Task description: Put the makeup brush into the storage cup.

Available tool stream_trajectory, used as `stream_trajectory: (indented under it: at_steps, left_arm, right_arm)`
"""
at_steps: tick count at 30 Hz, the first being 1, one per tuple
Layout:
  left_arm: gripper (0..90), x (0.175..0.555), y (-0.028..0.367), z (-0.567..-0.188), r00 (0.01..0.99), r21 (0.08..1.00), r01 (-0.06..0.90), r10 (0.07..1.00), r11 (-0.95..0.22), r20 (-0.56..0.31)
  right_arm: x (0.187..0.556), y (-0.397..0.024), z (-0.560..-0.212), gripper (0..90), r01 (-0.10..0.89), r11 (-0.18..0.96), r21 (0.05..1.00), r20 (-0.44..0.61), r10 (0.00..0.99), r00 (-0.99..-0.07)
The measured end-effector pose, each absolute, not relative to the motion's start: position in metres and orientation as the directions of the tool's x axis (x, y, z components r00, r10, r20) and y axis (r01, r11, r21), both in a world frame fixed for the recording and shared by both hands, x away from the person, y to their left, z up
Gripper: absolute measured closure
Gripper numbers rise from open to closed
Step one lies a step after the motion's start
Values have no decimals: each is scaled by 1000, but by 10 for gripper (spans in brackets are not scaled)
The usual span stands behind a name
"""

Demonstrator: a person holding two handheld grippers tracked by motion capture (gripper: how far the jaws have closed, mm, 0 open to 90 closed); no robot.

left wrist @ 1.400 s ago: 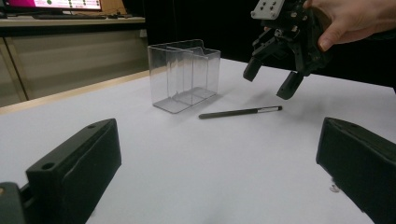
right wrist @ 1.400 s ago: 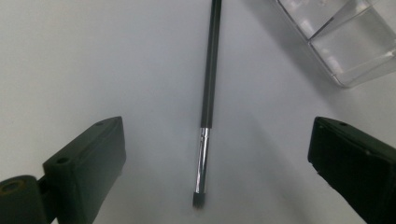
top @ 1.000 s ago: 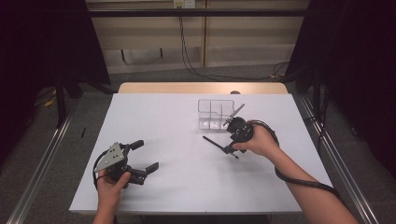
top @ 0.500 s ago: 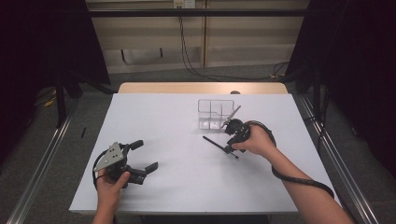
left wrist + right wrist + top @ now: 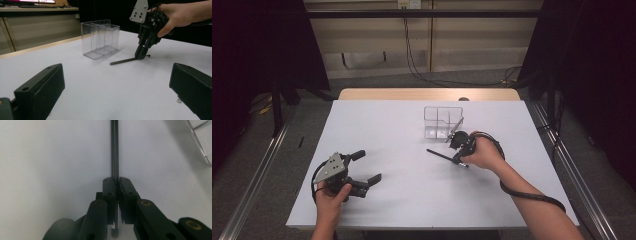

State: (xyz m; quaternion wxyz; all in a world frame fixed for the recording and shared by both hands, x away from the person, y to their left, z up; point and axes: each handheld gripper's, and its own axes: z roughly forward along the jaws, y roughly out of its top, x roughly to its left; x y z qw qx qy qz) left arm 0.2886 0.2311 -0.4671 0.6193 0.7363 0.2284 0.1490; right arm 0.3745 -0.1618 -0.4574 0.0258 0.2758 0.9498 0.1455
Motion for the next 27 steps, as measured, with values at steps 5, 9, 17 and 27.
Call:
stream_trajectory:
  at_steps: [5, 9, 17, 27]
  left_arm:
    - [0, 288, 232, -466, 849, 981, 150, 524, -125, -64]
    - [0, 287, 231, -465, 851, 981, 146, 522, -130, -57]
    - [0, 287, 224, -464, 858, 978, 145, 512, -148, -50]
    - [0, 285, 218, -463, 862, 978, 145, 504, -153, -49]
  right_arm:
    - [374, -163, -457, 842, 515, 804, 298, 36, 529, -848]
    - [371, -165, -453, 843, 522, 801, 292, 31, 538, -842]
    - [365, -179, -440, 843, 532, 769, 354, 57, 550, -834]
    - [349, -182, -432, 843, 492, 779, 389, 74, 505, -860]
